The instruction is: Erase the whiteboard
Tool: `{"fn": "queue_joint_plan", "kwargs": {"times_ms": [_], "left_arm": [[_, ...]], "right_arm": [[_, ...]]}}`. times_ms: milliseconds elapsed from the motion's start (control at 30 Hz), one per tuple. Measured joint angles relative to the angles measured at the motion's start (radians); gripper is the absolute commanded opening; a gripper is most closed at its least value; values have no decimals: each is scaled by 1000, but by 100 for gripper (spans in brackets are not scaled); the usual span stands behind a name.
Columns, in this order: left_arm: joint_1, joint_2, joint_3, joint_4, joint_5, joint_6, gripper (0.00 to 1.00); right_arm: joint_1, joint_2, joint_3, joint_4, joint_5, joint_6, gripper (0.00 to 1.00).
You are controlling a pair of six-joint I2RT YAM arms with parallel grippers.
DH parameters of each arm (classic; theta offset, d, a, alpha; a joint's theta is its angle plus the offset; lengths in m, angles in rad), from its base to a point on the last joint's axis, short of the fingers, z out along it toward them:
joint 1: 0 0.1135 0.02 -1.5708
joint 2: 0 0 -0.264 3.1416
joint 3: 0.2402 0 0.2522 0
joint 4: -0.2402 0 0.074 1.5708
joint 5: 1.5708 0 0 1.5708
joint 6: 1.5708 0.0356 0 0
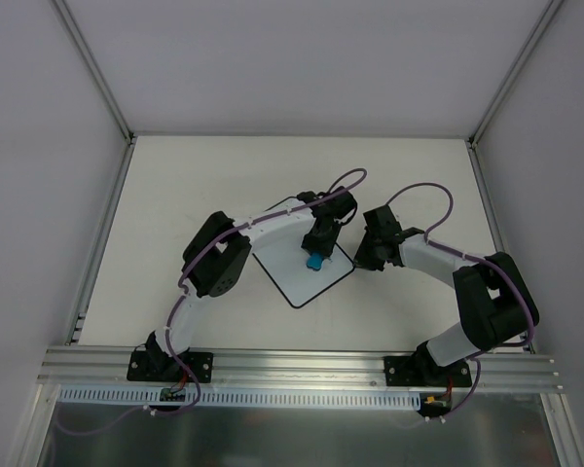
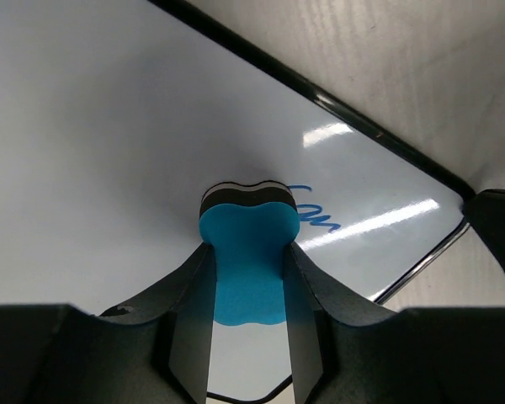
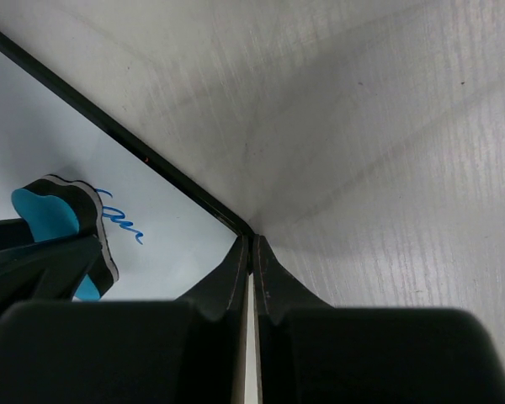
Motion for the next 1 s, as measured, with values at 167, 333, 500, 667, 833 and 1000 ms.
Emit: {"fn": "queue_joint_plan", "kwargs": {"times_ms": [167, 333, 500, 667, 833, 1000], "left_arm": [[-13, 24, 36, 0, 19, -23, 0], [-26, 50, 75, 2, 40, -31, 0], [-30, 57, 86, 4, 50, -39, 0], [-30, 59, 89, 3, 50, -44, 0], [-29, 51, 72, 13, 42, -51, 0], [-5, 0, -22, 77, 41, -81, 0]], "right_arm": [[0, 0, -1, 1, -3, 1, 0], [0, 0, -1, 1, -3, 3, 0], [0, 0, -2, 2, -3, 8, 0], [0, 0, -2, 2, -3, 11, 0], [0, 0, -4, 3, -2, 16, 0], [0, 0, -9, 14, -7, 32, 0]]}}
